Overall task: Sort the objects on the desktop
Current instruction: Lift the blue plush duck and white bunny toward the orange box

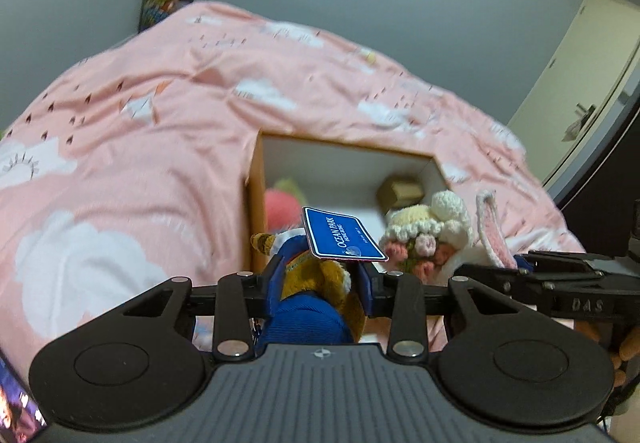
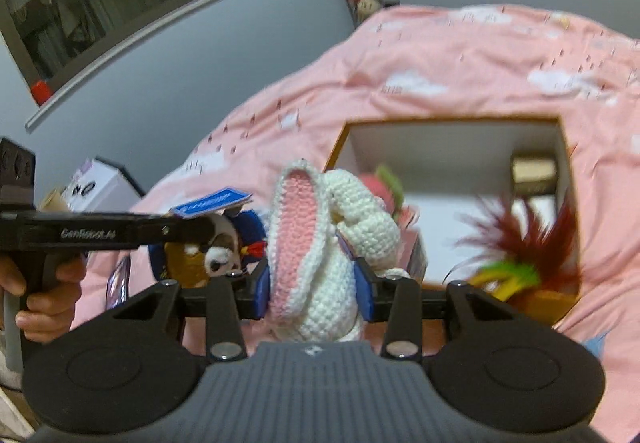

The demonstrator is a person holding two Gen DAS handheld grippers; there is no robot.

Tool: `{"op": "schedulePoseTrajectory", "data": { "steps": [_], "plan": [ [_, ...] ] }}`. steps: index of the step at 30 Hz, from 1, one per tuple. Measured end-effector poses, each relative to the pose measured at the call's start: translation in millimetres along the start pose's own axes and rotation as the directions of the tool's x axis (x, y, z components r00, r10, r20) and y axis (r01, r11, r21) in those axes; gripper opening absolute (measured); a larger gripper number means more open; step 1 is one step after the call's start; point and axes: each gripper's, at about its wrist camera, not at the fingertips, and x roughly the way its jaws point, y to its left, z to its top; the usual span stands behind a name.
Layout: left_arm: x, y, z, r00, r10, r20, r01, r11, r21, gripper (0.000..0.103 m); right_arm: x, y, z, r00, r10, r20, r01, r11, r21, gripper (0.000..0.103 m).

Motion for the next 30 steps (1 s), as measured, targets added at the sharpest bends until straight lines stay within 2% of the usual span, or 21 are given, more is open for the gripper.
{"op": "schedulePoseTrajectory", "data": {
  "steps": [5, 9, 11, 16, 20, 25, 30],
  "plan": [
    [11.6, -18.7, 15.4, 0.997, -0.051, 0.052, 0.049, 0.998, 0.04, 0.042, -12.1, -16.8, 19.7, 0.996, -0.057, 0.075, 0.056, 0.998, 0.003, 0.044],
    [33.3, -31.5, 29.7, 0.994, -0.08, 0.068, 0.076, 0.996, 0.055, 0.042, -4.4, -38.3, 33.0, 0.994, -0.074, 0.082, 0.07, 0.996, 0.05, 0.044],
    [47.2, -35.8, 36.6, 0.995, -0.079, 0.064, 0.076, 0.996, 0.053, 0.042, 7.5, -50.4, 36.8, 0.995, -0.073, 0.069, 0.066, 0.994, 0.089, 0.044],
    [69.6, -37.3, 44.0, 0.998, -0.019, 0.061, 0.017, 0.999, 0.045, 0.042, 45.5, -72.4, 35.8, 0.998, -0.067, 0.006, 0.065, 0.982, 0.177, 0.044],
    [79.7, -37.9, 46.2, 0.998, -0.027, 0.051, 0.024, 0.999, 0.046, 0.042, 73.6, -84.8, 28.2, 0.997, -0.049, -0.062, 0.062, 0.97, 0.233, 0.044],
    [97.1, -46.7, 46.9, 0.998, -0.055, 0.029, 0.054, 0.997, 0.063, 0.042, 90.8, -102.1, 17.2, 0.986, -0.106, -0.127, 0.136, 0.957, 0.257, 0.044],
    [123.8, -61.1, 42.7, 0.997, -0.077, -0.018, 0.078, 0.993, 0.086, 0.042, 82.0, -117.8, 12.5, 0.976, -0.177, -0.128, 0.204, 0.947, 0.248, 0.044]
  ]
}}
